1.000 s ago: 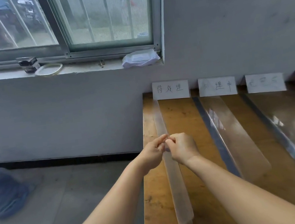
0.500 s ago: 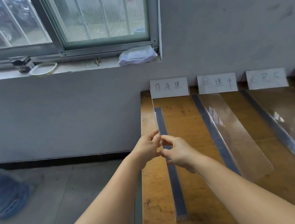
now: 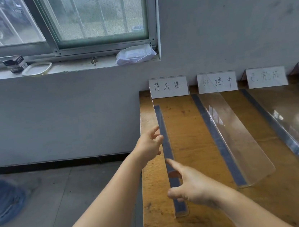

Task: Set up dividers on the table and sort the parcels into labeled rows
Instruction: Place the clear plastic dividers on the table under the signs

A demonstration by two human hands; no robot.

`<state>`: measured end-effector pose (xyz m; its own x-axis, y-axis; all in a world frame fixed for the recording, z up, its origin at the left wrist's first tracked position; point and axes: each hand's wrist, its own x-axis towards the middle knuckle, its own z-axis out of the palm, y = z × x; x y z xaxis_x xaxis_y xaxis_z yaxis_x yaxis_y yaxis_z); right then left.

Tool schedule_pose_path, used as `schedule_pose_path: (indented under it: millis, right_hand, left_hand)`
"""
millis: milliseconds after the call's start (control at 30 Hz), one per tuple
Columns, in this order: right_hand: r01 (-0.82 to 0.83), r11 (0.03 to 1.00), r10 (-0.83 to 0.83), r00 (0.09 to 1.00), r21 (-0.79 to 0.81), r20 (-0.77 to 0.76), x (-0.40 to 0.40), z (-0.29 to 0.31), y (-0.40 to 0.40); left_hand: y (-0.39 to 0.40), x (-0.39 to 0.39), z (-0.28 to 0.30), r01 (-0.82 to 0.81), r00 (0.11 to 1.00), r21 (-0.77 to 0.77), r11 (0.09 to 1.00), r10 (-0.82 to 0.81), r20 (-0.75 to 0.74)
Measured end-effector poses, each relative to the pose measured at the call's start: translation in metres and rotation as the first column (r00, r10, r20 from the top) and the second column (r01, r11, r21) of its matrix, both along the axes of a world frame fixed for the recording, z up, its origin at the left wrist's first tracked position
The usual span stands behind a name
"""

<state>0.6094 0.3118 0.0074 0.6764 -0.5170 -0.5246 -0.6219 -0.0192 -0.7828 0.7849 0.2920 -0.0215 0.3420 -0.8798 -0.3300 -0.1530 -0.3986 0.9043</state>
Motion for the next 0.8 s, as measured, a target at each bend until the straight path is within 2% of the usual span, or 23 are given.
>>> schedule_pose_path:
  millis: [267,800]
  right_hand:
    - [0.155,0.98,-0.15,0.987,-0.124,0.05,0.022,0.002,-0.017]
    - [0.151,0.964,-0.15,0.988,-0.221,0.024,0.035,0.01,-0.021]
  left_hand:
    - [-0.001,-0.006,0.002,-0.031,0.999,0.001,1.0,0.031,-0.022]
    - [-0.002,-0.01,0.007,-0.089,0.996,0.022,0.996,0.089,-0.012]
